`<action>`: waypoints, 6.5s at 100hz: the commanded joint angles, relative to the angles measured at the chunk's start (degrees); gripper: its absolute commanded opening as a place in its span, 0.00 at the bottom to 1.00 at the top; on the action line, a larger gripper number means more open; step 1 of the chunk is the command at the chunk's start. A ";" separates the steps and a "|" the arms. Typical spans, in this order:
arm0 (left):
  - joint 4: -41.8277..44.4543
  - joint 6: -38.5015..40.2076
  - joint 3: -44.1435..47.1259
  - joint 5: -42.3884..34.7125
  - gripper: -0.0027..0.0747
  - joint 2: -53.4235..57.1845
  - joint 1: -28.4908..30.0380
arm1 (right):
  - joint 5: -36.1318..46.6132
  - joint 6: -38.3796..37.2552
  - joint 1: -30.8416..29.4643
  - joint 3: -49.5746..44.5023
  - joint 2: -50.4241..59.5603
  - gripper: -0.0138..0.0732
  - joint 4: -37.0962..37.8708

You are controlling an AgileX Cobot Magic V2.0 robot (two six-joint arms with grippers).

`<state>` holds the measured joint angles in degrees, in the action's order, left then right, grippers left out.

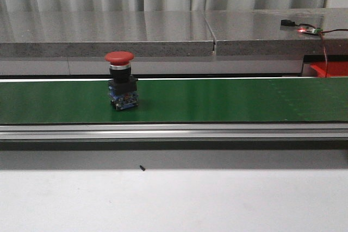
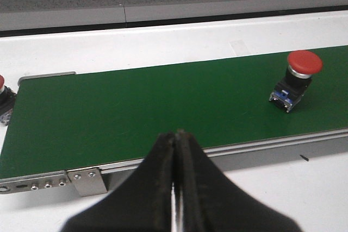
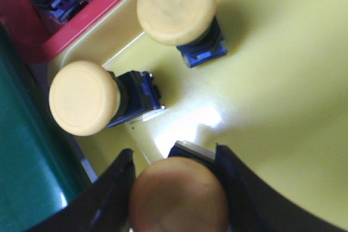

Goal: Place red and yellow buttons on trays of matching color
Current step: 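Lift the yellow button into the yellow tray and open the right gripper, then move the right gripper back and grasp the red button on the belt, then lift the red button into the red tray and open the right gripper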

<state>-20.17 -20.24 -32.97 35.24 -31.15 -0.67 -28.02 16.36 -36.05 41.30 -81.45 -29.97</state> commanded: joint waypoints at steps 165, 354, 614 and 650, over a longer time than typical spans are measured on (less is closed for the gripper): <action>-1.64 0.35 -1.48 -3.97 0.01 -0.18 -0.36 | -6.74 6.31 29.77 8.71 10.84 0.82 -1.57; -1.64 0.35 -1.48 -3.97 0.01 -0.18 -0.36 | -27.17 22.49 51.55 46.10 -22.61 0.42 -2.15; -1.64 0.35 -1.48 -3.97 0.01 -0.18 -0.36 | -11.84 1.37 2.89 55.34 -30.38 0.41 -2.38; -1.64 0.35 -1.48 -3.97 0.01 -0.18 -0.36 | -9.79 1.25 5.32 58.63 -36.11 0.41 -2.82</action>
<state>-20.17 -20.24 -32.97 35.24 -31.15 -0.67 -40.58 17.58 -31.22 97.43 -119.89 -30.56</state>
